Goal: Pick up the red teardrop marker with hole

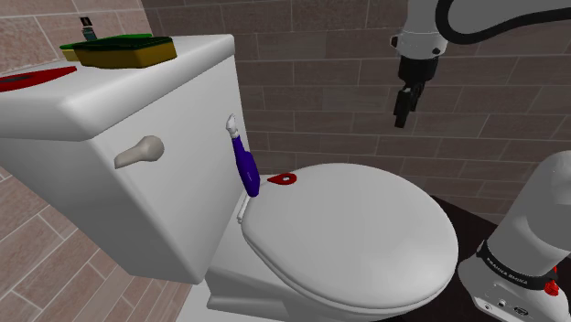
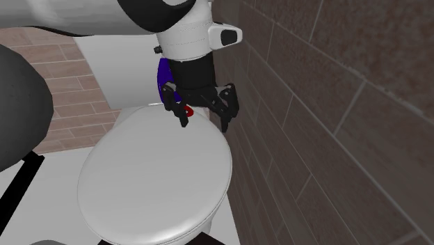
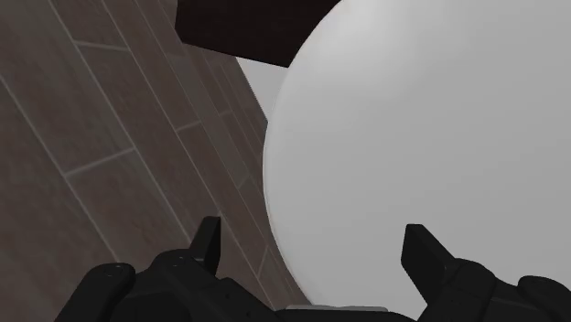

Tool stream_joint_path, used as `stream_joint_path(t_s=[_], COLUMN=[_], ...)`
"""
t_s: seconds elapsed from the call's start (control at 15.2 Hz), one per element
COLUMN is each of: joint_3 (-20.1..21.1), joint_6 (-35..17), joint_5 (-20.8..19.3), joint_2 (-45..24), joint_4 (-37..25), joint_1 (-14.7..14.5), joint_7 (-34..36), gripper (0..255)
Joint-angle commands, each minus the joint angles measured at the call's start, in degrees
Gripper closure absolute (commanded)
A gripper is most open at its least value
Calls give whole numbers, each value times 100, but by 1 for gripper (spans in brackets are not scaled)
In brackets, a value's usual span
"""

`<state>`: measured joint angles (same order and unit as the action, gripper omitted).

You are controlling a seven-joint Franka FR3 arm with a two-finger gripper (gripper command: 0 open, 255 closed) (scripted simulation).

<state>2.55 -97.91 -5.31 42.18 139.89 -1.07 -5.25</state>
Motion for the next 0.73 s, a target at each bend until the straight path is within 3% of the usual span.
stream_joint_path(t_s=[0.0, 0.66], joint_3=[0, 232], joint_6=[0, -926], joint_5=[0, 434], joint_2=[0, -2215], joint_4=[0, -972], joint_1=[0, -352], joint_7=[0, -64], gripper=[0, 0])
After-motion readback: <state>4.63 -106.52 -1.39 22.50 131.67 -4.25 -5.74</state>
